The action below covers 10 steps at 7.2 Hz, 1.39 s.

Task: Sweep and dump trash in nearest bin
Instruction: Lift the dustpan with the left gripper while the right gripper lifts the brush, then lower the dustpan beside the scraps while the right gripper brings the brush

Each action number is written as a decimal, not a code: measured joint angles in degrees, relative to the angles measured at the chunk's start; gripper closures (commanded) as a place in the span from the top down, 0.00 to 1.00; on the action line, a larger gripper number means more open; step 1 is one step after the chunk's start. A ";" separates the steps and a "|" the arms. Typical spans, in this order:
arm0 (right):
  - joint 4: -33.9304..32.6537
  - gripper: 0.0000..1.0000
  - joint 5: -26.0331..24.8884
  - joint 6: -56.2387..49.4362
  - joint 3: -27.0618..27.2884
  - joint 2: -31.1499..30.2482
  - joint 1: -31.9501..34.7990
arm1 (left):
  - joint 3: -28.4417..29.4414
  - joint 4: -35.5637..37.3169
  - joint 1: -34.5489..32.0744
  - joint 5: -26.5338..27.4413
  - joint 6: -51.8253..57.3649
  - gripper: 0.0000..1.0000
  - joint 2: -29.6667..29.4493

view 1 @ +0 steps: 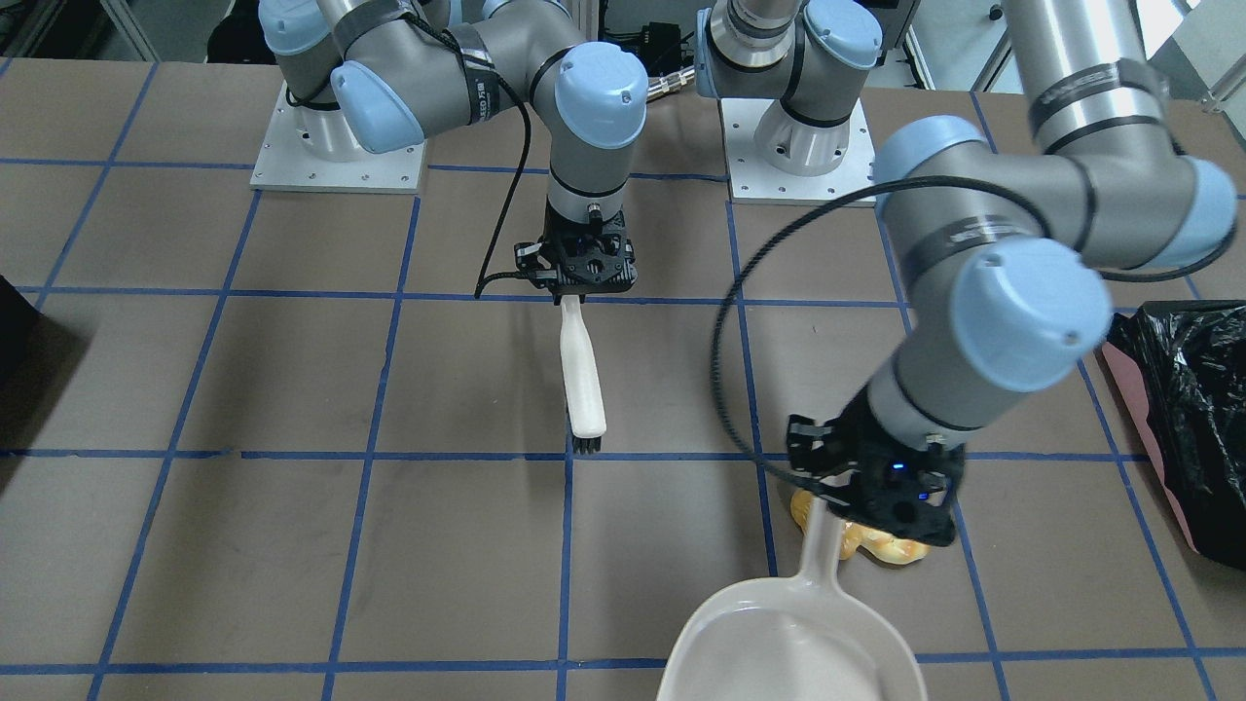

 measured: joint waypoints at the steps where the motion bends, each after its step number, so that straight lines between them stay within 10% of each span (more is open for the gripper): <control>1: 1.91 0.00 0.09 -0.24 -2.60 0.19 -1.01 | -0.12 -3.19 6.29 0.32 10.12 0.00 1.58; 5: 4.76 0.00 1.72 -1.12 -11.44 3.82 -3.15 | -1.21 -6.03 26.22 8.10 54.66 0.00 3.55; 10: 7.67 0.00 2.61 6.80 -25.14 16.63 -0.71 | -7.69 11.67 31.63 12.00 90.10 0.00 -0.14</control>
